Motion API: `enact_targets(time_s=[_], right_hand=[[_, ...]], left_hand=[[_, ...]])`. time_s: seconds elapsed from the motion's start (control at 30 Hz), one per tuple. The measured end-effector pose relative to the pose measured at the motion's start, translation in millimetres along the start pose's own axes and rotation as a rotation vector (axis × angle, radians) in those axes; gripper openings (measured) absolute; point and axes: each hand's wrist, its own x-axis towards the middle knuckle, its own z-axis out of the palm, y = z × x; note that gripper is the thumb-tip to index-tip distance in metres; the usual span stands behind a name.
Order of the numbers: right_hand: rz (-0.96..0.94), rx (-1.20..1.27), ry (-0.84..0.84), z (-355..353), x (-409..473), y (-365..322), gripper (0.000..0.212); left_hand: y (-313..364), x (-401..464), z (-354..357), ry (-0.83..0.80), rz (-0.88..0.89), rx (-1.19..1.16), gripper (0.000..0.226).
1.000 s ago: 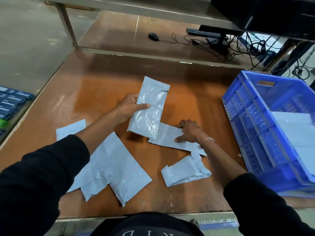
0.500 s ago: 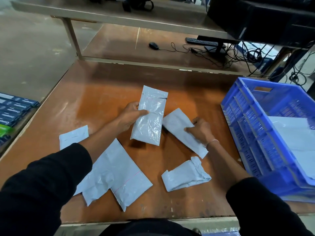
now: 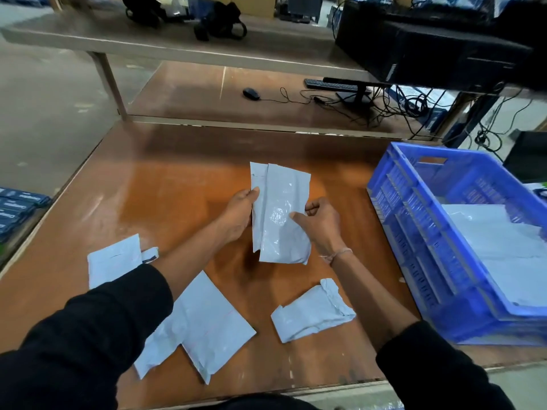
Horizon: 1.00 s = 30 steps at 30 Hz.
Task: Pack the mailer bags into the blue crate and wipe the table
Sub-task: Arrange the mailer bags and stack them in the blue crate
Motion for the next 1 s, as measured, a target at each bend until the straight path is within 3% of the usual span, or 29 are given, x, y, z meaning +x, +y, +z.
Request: enact_targets(time_s=[0.23,0.4,0.47,0.53,0.63,0.7,0.8,1.0], right_hand=[[-0.123,-0.054,0.068,-3.6,-7.3,-6.4,0.020],[-0.157,-0.139,0.071,-16.3,0.4,-7.5,0.023],[-0.207,-0.246,0.146,-24.1,7.4,-7.9,0.018],[-0.284,-0.392,0.210,-34.6,13.1,-12.9,0.030],[-0.434,-0.519,0.109,-53.2,24.5,-24.7,0.060],[-0.480,-0.504,0.014,-65.6,30.1,-30.1,0.058],[-0.456,-0.461,-0.056,-81.3,38.2,-30.3,0.037],[-0.372,-0.196,0.031,-117.7,59.3,-22.8,0.025]], left_hand=[[0.4,7.5,-6.3,-0.088,0.055,0.169,0.048],[8.2,3.5,-9.8,-0.159,0.081,0.280,0.041],[11.8,0.6,-12.2,-0.212,0.118,0.365,0.038],[15.7,-1.0,-16.5,-0.287,0.183,0.497,0.037],[24.0,-4.4,-16.0,-0.418,0.255,0.655,0.031],[32.0,-7.8,-7.6,-0.470,0.285,0.709,0.028],[39.5,-8.4,9.5,-0.492,0.340,0.716,0.028],[38.7,-11.4,56.9,-0.543,0.313,0.559,0.037]])
